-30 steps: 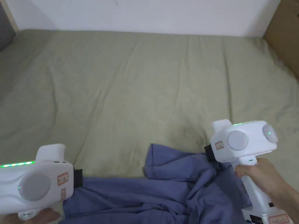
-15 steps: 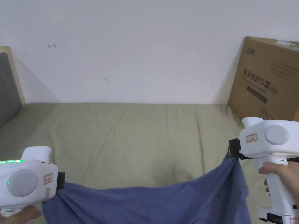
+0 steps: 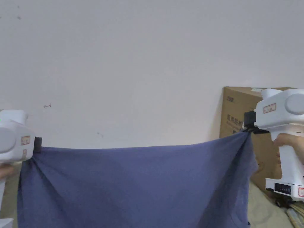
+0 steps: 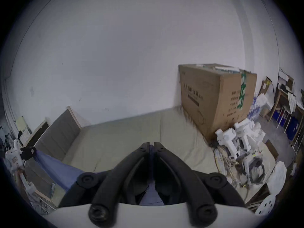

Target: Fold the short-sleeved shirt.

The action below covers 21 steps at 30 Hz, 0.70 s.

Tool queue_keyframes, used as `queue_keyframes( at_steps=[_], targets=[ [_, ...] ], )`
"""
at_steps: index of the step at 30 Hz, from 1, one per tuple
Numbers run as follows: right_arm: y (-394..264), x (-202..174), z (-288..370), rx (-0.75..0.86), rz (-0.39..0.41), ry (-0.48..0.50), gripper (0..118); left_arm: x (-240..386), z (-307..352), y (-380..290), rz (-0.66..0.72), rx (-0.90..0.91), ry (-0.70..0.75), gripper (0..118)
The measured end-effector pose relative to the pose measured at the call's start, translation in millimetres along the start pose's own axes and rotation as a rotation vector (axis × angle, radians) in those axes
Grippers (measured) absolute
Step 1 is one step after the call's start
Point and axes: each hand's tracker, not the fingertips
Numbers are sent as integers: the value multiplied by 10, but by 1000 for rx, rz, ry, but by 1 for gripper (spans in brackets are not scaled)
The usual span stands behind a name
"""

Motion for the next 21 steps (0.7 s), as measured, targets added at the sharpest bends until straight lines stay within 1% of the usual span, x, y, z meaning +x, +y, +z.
queue_keyframes(
  at_steps=[2,5,6,9,14,16,20,21],
  targets=[
    [214,-98,-71,18,9,-6,6,-45,-70,243,27,45,-9,5],
    [524,-181,-291,66,-37,14,6,-95,-250,609,44,80,-11,5],
    [644,-215,-386,63,-38,14,6,-103,-342,734,46,88,-4,5],
    [986,-314,-675,75,-33,2,6,-114,-640,1080,30,110,21,5],
    [1640,-502,-1137,123,-60,7,5,-119,-1250,1738,8,143,44,5],
    [1889,-557,-1274,147,-65,0,6,-120,-1424,1944,23,175,50,5],
    [2240,-680,-1425,199,-58,-15,6,-94,-1741,2291,-27,244,79,5],
    [2270,-707,-1450,209,-63,-15,6,-111,-1800,2322,-21,260,72,5]
  ],
)
